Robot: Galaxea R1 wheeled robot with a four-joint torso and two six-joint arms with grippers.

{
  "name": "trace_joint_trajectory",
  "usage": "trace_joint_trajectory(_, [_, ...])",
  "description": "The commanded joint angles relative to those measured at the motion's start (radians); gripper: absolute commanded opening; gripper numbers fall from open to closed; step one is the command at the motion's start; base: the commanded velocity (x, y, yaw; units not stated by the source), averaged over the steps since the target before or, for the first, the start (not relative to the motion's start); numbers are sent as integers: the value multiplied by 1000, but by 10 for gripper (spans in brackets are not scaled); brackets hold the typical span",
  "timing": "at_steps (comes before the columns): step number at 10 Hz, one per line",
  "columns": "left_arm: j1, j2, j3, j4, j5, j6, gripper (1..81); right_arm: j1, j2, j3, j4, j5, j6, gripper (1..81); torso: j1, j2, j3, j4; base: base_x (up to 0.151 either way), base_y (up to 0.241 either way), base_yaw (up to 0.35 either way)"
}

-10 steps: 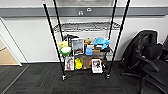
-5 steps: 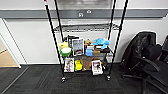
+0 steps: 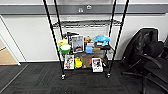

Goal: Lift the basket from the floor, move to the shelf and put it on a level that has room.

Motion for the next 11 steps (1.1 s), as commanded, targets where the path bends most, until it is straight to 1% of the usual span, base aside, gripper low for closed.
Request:
trace_joint_trajectory(1, [-116,-15,-5,3,56,2,811,117,2,7,28,-42,6,811,0,1,1,0,0,0,0])
trace_joint_trajectory(2, [-124,-9,-6,5,56,4,811,123,2,7,27,-42,21,811,3,-5,-3,0,0,0,0])
trace_joint_trajectory(3, [-130,7,-24,6,53,7,811,129,6,7,27,-40,24,811,3,-3,-3,0,0,0,0])
trace_joint_trajectory(4, [-133,30,-67,8,53,12,811,138,11,7,27,-42,24,811,3,-3,-3,0,0,0,0])
trace_joint_trajectory(7, [-133,154,-276,65,37,13,811,153,31,-3,30,-42,24,811,3,-3,-3,0,0,0,0])
trace_joint_trajectory(8, [-136,177,-308,72,21,13,811,160,37,-11,36,-42,24,811,3,-3,-3,0,0,0,0])
trace_joint_trajectory(10, [-144,186,-309,82,14,13,811,166,45,-17,37,-42,24,811,3,-3,-3,0,0,0,0])
trace_joint_trajectory(11, [-147,188,-306,82,14,13,811,166,45,-17,39,-42,24,811,3,-3,-97,0,0,0,0])
